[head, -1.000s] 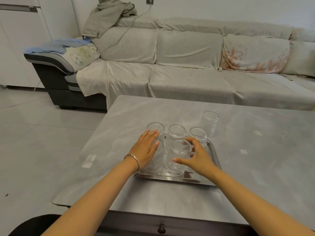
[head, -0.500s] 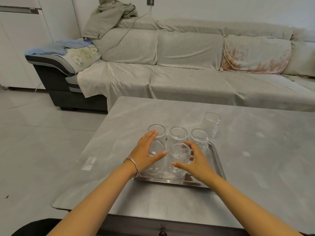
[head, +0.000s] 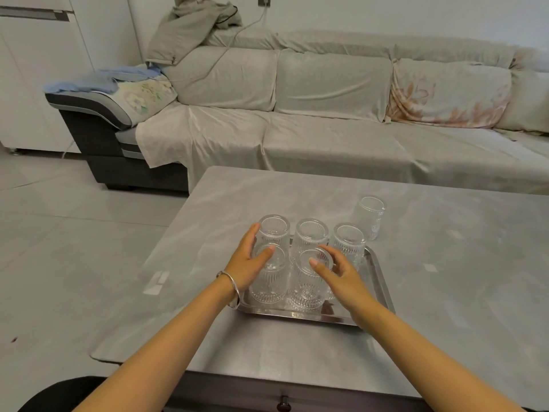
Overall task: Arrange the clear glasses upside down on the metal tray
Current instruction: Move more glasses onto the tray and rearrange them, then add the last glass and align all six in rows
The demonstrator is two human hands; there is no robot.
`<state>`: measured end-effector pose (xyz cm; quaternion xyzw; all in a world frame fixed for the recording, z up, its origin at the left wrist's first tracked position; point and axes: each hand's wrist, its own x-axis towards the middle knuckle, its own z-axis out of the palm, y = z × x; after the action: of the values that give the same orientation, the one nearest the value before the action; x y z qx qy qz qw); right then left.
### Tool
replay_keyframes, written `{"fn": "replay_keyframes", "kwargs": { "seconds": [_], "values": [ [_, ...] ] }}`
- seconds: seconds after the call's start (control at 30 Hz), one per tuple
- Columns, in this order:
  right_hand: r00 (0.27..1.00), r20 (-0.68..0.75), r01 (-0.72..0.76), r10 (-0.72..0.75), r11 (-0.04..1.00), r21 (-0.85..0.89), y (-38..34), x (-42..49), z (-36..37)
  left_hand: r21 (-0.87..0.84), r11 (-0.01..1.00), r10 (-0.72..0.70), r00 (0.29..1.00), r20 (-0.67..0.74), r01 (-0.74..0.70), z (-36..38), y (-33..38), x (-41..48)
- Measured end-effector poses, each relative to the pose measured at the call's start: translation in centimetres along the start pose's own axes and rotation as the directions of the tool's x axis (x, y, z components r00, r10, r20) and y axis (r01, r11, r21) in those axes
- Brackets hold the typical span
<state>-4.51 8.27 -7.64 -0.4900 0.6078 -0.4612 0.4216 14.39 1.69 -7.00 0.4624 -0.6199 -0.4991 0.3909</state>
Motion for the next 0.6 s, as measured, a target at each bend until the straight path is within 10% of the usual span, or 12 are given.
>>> {"fn": "replay_keyframes", "kwargs": {
  "seconds": [0.6],
  "values": [
    [0.99, -0.139, 0.043, -0.04, 0.999, 0.018, -4.9, 8.3, -16.9, 0.176, 0.979, 0.056, 0.969, 0.242, -0.1, 6.3, 9.2, 13.1]
  ]
}}
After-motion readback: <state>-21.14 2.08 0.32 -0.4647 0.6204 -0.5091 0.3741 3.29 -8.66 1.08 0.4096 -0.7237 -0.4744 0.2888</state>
